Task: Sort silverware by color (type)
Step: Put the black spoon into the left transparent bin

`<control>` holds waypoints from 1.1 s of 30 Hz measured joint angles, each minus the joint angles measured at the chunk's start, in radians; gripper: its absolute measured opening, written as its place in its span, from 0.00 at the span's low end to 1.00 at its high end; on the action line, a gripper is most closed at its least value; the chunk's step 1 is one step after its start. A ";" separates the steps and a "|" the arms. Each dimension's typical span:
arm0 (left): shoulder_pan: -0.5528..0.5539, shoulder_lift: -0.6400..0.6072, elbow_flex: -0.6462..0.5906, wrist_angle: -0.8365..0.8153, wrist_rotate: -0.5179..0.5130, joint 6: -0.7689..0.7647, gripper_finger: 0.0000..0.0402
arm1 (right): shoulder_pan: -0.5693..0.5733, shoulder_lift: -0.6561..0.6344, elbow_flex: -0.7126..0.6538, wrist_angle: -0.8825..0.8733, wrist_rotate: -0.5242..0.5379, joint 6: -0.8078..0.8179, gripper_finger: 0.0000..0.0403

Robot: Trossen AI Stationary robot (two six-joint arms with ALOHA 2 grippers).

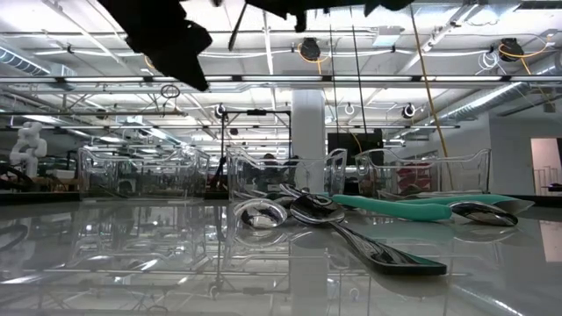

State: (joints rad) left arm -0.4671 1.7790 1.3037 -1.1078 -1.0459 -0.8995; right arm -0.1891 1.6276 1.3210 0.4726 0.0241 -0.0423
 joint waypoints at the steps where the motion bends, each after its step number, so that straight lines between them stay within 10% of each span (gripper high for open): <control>1: 0.005 0.000 -0.002 0.071 0.041 0.076 0.26 | -0.011 0.025 0.032 -0.010 -0.020 0.000 0.02; 10: 0.010 0.000 -0.138 0.631 0.439 0.620 0.16 | -0.092 0.298 0.453 -0.373 -0.164 -0.078 0.02; 22: 0.020 -0.212 -0.504 0.849 0.424 0.524 0.10 | -0.172 0.557 0.900 -0.737 -0.213 -0.264 0.02; 33: -0.147 -0.554 -0.772 0.982 0.170 0.476 0.10 | -0.241 0.664 0.930 -0.710 -0.266 -0.249 0.02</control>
State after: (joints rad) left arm -0.6136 1.2251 0.5320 -0.1257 -0.8761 -0.4232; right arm -0.4304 2.2919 2.2505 -0.2377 -0.2417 -0.2913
